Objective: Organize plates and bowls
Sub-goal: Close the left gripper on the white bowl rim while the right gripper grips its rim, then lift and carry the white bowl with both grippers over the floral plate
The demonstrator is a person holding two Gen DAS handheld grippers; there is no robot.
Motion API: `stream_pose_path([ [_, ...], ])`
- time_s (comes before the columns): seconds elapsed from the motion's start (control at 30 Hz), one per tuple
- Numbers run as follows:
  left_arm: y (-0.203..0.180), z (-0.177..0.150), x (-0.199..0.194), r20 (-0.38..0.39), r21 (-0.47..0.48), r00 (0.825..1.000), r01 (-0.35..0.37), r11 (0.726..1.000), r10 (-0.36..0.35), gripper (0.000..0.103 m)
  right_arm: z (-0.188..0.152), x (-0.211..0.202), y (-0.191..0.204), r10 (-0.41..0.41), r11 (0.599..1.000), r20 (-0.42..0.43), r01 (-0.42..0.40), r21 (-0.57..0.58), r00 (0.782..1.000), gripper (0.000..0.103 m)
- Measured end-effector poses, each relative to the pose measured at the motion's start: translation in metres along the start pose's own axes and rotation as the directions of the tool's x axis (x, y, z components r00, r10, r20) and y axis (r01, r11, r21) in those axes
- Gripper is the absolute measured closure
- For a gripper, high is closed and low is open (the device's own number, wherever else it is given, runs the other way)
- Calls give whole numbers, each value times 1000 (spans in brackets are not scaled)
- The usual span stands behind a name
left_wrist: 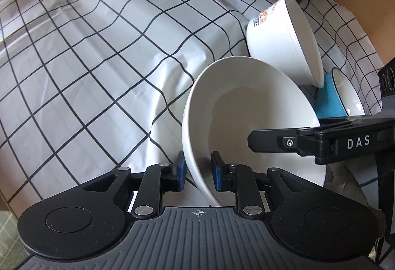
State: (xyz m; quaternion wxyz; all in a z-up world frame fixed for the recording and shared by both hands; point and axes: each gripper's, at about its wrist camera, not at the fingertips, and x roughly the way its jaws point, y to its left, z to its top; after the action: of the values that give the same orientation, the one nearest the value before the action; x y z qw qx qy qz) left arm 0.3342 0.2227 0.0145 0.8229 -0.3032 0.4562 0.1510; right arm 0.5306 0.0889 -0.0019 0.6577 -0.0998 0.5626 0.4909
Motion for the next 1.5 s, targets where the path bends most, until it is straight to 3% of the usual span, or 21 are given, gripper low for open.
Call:
stream_pose_path([
  [0.17, -4, 3, 2, -18, 4, 1000, -18, 1000, 18, 78, 0, -1, -3, 12, 999, 16, -13, 33, 1000, 2],
  [0.33, -3, 5, 3, -27, 7, 1000, -13, 1000, 13, 78, 1, -4, 2, -34, 999, 14, 34, 12, 999, 22],
  [0.4, -3, 7, 4, -33, 1, 999, -10, 1000, 10, 78, 1, -5, 3, -46, 999, 8, 46, -4, 999, 36],
  [0.5, 0, 8, 4, -37, -17, 999, -2, 1000, 1, 79, 0, -5, 6, -55, 998, -9, 55, -35, 998, 43],
  [0.77, -4, 5, 4, -26, -12, 999, -20, 1000, 20, 78, 0, -3, 8, -75, 997, -4, 75, -26, 997, 44],
  [1.1, -3, 4, 2, -17, -80, 999, -31, 996, 30, 79, -2, -2, 12, -92, 996, 6, 92, -21, 996, 43],
  [1.5, -3, 21, -4, -89, -60, 994, -63, 996, 58, 78, -8, -8, 27, -137, 987, 1, 137, 88, 991, 44],
])
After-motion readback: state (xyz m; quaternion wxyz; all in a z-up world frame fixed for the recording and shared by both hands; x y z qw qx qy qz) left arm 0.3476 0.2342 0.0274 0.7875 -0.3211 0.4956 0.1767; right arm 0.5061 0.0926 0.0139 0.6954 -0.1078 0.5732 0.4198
